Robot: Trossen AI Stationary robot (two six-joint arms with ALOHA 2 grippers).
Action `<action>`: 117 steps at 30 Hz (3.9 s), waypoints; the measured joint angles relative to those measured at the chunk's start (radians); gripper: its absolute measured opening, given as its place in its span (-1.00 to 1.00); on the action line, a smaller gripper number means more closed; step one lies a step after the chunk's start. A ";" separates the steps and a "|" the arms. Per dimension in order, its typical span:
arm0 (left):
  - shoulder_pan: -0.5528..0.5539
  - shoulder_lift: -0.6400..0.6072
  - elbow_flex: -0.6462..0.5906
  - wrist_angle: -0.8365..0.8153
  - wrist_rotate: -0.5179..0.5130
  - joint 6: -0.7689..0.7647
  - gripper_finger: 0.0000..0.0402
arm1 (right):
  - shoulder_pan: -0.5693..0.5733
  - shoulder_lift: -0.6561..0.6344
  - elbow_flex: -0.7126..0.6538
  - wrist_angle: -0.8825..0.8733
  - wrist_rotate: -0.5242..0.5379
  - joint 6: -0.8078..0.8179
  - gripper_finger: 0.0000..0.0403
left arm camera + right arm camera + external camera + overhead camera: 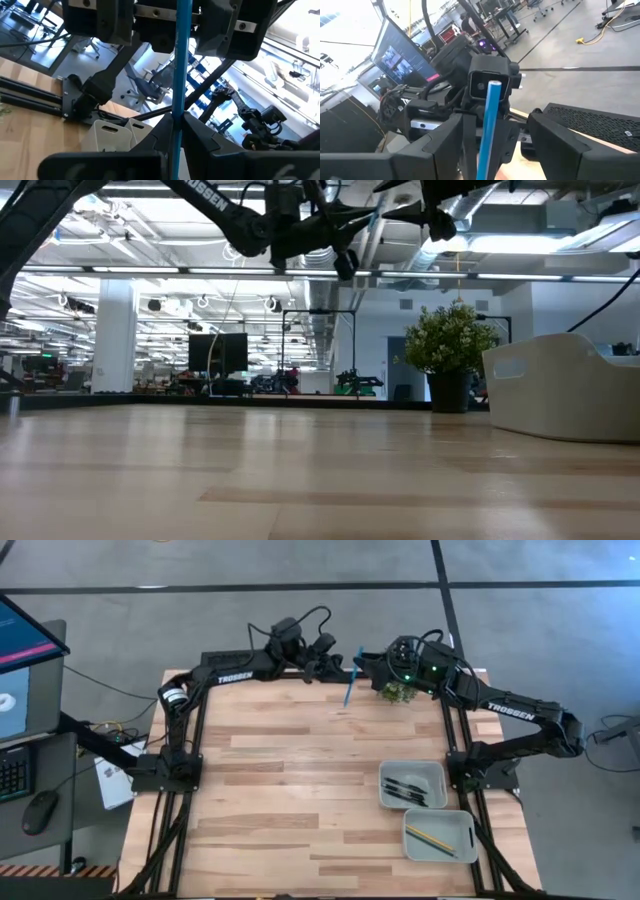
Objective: Sort pens & pencils
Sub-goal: Put the blue pencil into the bottom gray bin
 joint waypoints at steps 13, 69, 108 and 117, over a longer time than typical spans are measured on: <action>-0.010 0.000 0.000 0.002 -0.013 0.000 -0.92 | 0.000 0.000 0.000 0.000 -0.003 -0.001 -0.31; 0.039 -0.001 0.000 0.124 0.019 0.014 -0.28 | 0.011 0.000 0.000 -0.079 -0.002 -0.080 -0.79; -0.087 -0.100 -0.059 0.005 -0.118 -0.080 -0.27 | 0.858 -0.314 -0.018 -1.105 -0.170 0.456 -0.78; -0.191 -0.171 -0.088 -0.345 -0.359 0.175 -0.27 | 1.110 -0.313 -0.139 -1.072 -0.035 0.615 -0.78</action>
